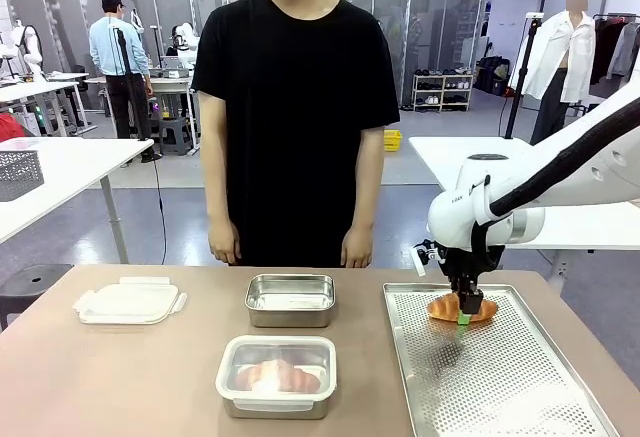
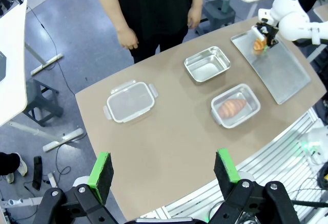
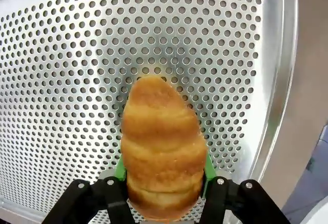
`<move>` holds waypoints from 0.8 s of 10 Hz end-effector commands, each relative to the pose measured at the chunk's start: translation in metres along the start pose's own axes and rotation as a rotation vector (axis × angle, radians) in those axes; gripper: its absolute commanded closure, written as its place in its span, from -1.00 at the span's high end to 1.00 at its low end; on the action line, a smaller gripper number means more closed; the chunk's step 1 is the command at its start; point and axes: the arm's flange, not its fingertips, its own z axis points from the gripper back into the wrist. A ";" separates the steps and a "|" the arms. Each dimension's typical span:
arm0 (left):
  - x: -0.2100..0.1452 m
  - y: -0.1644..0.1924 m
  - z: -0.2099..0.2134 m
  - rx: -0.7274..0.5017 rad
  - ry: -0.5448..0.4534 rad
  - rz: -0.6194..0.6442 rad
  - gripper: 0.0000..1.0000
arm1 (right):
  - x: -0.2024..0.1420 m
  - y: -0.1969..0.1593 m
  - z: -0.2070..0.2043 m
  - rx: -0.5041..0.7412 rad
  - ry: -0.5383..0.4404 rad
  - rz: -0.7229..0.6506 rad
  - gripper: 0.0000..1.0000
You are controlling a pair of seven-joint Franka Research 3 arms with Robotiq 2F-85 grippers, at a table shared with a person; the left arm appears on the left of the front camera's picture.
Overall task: Place the bread into the airtight container.
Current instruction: Pick up a Butter Roll and place it into an empty Airtight Container.
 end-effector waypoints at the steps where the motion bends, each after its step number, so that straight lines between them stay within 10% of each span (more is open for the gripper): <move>1: 0.000 0.000 0.001 -0.003 -0.002 -0.010 1.00 | 0.003 0.011 0.026 -0.009 0.032 -0.022 0.17; 8: 0.000 0.000 0.001 -0.003 -0.002 -0.010 1.00 | 0.120 0.051 0.108 -0.039 0.035 -0.045 0.17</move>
